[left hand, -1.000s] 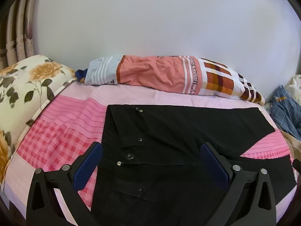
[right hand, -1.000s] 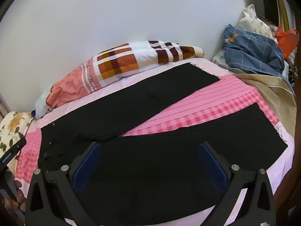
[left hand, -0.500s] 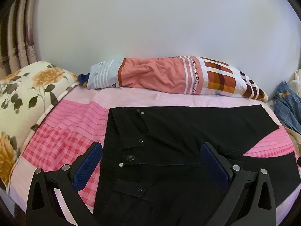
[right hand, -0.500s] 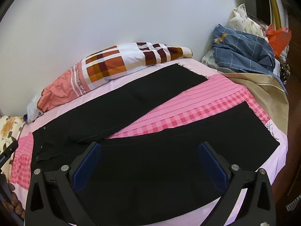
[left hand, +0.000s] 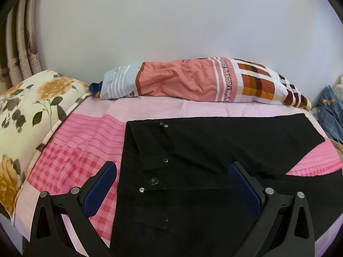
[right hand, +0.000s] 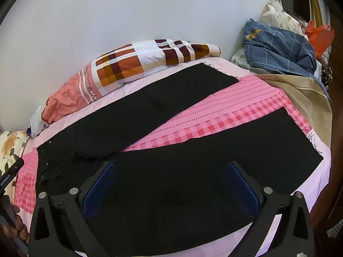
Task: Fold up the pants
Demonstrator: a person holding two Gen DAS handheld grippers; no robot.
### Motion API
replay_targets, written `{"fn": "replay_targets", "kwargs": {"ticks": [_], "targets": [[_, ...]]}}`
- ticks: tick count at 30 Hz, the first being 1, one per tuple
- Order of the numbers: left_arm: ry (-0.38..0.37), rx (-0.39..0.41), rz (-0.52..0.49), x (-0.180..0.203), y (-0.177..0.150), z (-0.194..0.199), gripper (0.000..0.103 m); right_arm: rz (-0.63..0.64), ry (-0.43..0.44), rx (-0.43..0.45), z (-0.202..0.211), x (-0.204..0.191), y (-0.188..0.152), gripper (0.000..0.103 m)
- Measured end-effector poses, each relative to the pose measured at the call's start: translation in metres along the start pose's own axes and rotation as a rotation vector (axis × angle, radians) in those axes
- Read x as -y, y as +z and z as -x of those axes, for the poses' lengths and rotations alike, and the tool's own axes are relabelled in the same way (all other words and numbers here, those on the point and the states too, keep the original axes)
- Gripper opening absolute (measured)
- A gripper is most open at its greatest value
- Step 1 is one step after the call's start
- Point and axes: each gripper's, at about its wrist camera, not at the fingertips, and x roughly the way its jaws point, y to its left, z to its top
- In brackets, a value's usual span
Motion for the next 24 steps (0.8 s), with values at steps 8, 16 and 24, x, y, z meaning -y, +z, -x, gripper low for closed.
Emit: {"fn": "replay_targets", "kwargs": {"ticks": [8, 16, 24], "targets": [[0.064, -0.048, -0.029, -0.016, 0.011, -0.027, 0.103, 0.023, -0.002, -0.031, -0.011, -0.010, -0.001, 0.103], [0.042, -0.206, -0.018, -0.077, 0.030, -0.104, 0.103, 0.041, -0.015, -0.069, -0.024, -0.020, -0.001, 0.103], [-0.125, -0.258, -0.096, -0.115, 0.044, -0.172, 0.091, 0.060, -0.034, -0.140, -0.046, -0.030, -0.004, 0.103]]}}
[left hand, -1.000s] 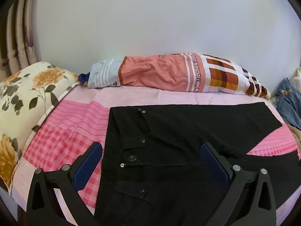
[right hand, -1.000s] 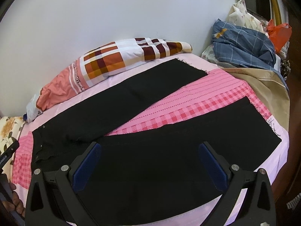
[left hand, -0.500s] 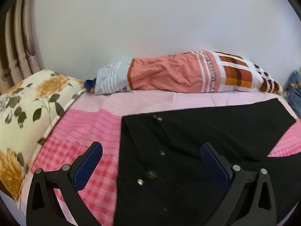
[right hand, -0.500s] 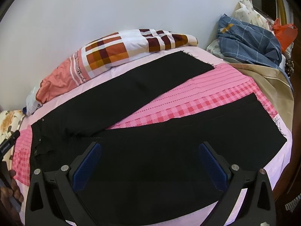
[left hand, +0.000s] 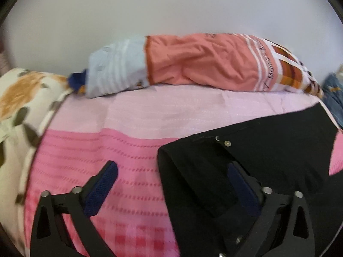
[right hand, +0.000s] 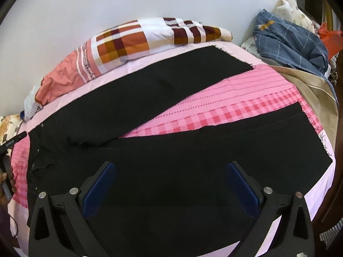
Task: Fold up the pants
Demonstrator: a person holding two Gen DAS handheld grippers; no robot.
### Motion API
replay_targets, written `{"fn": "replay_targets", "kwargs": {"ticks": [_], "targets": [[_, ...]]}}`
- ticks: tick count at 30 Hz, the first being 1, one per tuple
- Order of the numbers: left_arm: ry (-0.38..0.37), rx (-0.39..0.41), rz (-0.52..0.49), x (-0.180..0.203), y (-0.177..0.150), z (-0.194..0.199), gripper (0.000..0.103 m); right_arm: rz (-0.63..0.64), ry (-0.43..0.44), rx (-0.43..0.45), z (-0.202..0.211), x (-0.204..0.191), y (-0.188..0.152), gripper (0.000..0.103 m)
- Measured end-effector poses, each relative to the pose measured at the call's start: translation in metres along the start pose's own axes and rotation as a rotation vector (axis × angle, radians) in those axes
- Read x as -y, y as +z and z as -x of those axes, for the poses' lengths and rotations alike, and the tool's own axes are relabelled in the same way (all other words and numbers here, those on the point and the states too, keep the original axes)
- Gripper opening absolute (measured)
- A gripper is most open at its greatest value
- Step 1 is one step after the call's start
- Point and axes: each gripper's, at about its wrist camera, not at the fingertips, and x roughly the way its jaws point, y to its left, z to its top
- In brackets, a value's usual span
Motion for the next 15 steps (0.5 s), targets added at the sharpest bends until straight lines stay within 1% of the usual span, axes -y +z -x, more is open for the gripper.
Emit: {"fn": "replay_targets", "kwargs": {"ticks": [1, 2, 3, 5, 10, 12, 13, 15], "targets": [[-0.003, -0.015, -0.010, -0.003, 0.001, -0.007, 0.086, 0.001, -0.001, -0.009, -0.001, 0.000, -0.001, 0.103], [-0.015, -0.040, -0.011, -0.008, 0.002, -0.014, 0.076, 0.005, 0.000, -0.013, -0.003, -0.002, -0.001, 0.103], [-0.031, -0.058, -0.013, -0.013, 0.007, -0.020, 0.064, 0.010, 0.000, -0.017, -0.005, -0.004, -0.001, 0.103], [-0.073, -0.105, -0.005, -0.021, 0.010, -0.033, 0.053, 0.023, -0.004, -0.018, -0.007, -0.007, -0.001, 0.103], [-0.121, -0.122, -0.013, -0.034, 0.023, -0.037, 0.053, 0.037, -0.017, -0.034, -0.011, -0.012, -0.001, 0.103], [-0.150, -0.136, 0.020, -0.045, 0.032, -0.036, 0.054, 0.039, -0.019, -0.047, -0.013, -0.014, -0.001, 0.103], [-0.158, -0.129, 0.023, -0.046, 0.034, -0.036, 0.054, 0.042, -0.021, -0.051, -0.014, -0.015, -0.001, 0.103], [-0.160, -0.143, 0.017, -0.049, 0.038, -0.036, 0.055, 0.048, -0.022, -0.056, -0.015, -0.018, -0.001, 0.103]]}}
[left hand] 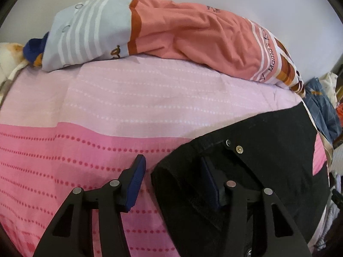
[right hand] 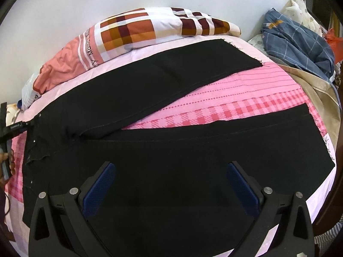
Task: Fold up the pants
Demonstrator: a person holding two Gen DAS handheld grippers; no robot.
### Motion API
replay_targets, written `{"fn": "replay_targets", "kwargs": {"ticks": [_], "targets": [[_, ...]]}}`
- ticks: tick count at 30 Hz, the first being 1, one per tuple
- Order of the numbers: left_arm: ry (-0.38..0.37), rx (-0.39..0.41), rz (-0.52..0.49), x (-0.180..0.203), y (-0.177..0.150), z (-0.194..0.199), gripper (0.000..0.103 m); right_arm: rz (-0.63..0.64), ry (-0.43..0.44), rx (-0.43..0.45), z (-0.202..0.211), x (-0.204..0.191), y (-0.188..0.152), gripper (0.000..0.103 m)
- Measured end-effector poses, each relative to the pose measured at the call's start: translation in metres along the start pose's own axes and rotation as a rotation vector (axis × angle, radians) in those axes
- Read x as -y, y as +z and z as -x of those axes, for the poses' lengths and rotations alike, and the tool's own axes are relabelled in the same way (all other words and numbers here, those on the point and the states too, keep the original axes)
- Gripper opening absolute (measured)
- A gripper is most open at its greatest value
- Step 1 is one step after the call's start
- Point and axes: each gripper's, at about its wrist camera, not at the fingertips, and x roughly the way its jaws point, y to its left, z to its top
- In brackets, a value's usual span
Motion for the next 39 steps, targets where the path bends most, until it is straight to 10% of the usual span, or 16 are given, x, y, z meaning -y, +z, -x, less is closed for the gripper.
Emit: {"fn": "replay_targets", "kwargs": {"ticks": [10, 13, 19, 24, 29, 33, 39], "targets": [[0.043, 0.010, -0.091, 0.002, 0.003, 0.000, 0.066, 0.009, 0.012, -0.026, -0.006, -0.005, -0.002, 0.103], [0.022, 0.014, -0.118, 0.008, -0.001, 0.002, 0.036, 0.008, 0.012, -0.031, -0.007, -0.007, -0.002, 0.103], [0.125, 0.107, -0.144, 0.039, -0.014, 0.015, 0.016, -0.015, 0.077, -0.024, -0.008, -0.010, 0.008, 0.103], [0.044, 0.315, -0.083, 0.075, -0.042, 0.082, 0.015, -0.151, 0.370, -0.034, -0.014, -0.004, 0.053, 0.103], [-0.047, 0.443, -0.103, 0.123, -0.094, 0.137, 0.015, -0.338, 0.760, -0.254, -0.071, -0.003, 0.125, 0.103], [-0.085, 0.463, -0.116, 0.154, -0.143, 0.158, 0.015, -0.380, 0.786, -0.348, -0.113, -0.013, 0.161, 0.102], [-0.114, 0.412, -0.061, 0.173, -0.180, 0.157, 0.015, -0.420, 0.747, -0.409, -0.165, -0.034, 0.181, 0.061]]}}
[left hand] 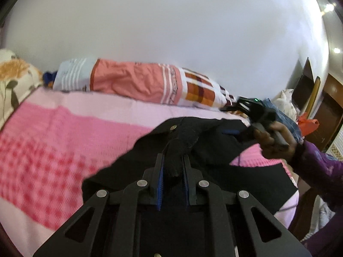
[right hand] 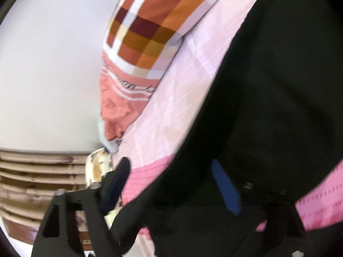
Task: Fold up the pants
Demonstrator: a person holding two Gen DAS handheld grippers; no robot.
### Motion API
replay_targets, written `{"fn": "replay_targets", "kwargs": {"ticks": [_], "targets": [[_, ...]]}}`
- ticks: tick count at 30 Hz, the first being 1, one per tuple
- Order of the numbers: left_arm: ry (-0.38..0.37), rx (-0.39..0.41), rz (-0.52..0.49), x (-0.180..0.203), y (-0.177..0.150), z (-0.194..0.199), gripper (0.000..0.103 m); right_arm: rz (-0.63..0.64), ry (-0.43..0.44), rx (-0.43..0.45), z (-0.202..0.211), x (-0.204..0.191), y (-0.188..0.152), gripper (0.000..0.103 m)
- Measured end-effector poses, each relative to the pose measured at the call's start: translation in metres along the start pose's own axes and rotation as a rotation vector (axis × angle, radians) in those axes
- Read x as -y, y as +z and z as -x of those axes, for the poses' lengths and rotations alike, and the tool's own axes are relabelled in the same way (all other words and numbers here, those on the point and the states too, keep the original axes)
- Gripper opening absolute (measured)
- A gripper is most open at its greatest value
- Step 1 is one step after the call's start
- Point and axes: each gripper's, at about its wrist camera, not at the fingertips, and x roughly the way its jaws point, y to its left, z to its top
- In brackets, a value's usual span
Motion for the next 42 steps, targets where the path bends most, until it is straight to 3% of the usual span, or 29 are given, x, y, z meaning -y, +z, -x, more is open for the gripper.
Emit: {"fn": "replay_targets", "kwargs": {"ticks": [1, 2, 3, 4, 6, 12, 16, 21, 27, 32, 35, 37, 40, 42], "targets": [[-0.003, -0.007, 0.005, 0.002, -0.004, 0.001, 0.015, 0.006, -0.008, 0.003, -0.005, 0.000, 0.003, 0.057], [-0.005, -0.011, 0.009, 0.004, -0.006, 0.001, 0.015, 0.016, -0.027, -0.002, -0.010, -0.001, 0.006, 0.045], [-0.005, -0.014, 0.017, 0.006, -0.009, 0.002, 0.015, 0.028, -0.069, -0.001, -0.014, -0.002, 0.009, 0.023], [-0.005, -0.020, 0.022, 0.007, -0.011, 0.001, 0.015, 0.038, -0.105, 0.000, -0.017, -0.001, 0.012, 0.013], [0.004, -0.026, 0.021, 0.007, -0.012, 0.000, 0.016, 0.094, -0.164, 0.008, -0.019, -0.005, 0.011, 0.007], [0.025, -0.033, 0.087, -0.011, -0.008, 0.006, 0.016, 0.249, -0.189, 0.136, 0.026, -0.020, -0.041, 0.006], [0.049, -0.060, 0.112, -0.024, -0.012, 0.019, 0.016, 0.247, -0.158, 0.157, 0.071, -0.011, -0.097, 0.006], [0.079, -0.121, 0.148, -0.032, -0.031, 0.033, 0.016, 0.118, -0.121, 0.095, 0.102, 0.025, -0.180, 0.006], [0.148, -0.215, 0.184, -0.037, -0.069, 0.044, 0.017, -0.015, -0.142, -0.021, 0.095, 0.072, -0.250, 0.006], [0.283, -0.319, 0.142, -0.038, -0.103, 0.043, 0.023, -0.088, -0.104, -0.079, 0.078, 0.103, -0.260, 0.005], [0.459, -0.345, 0.092, -0.035, -0.112, 0.048, 0.031, -0.089, -0.048, -0.095, 0.078, 0.106, -0.260, 0.009], [0.579, -0.312, 0.073, -0.032, -0.109, 0.060, 0.036, -0.089, -0.015, -0.077, 0.081, 0.110, -0.261, 0.009], [0.595, -0.207, 0.090, -0.019, -0.095, 0.087, 0.042, -0.158, 0.111, 0.006, 0.099, 0.130, -0.248, 0.014], [0.542, -0.144, 0.102, -0.004, -0.082, 0.095, 0.053, -0.199, 0.195, 0.088, 0.113, 0.144, -0.236, 0.022]]}}
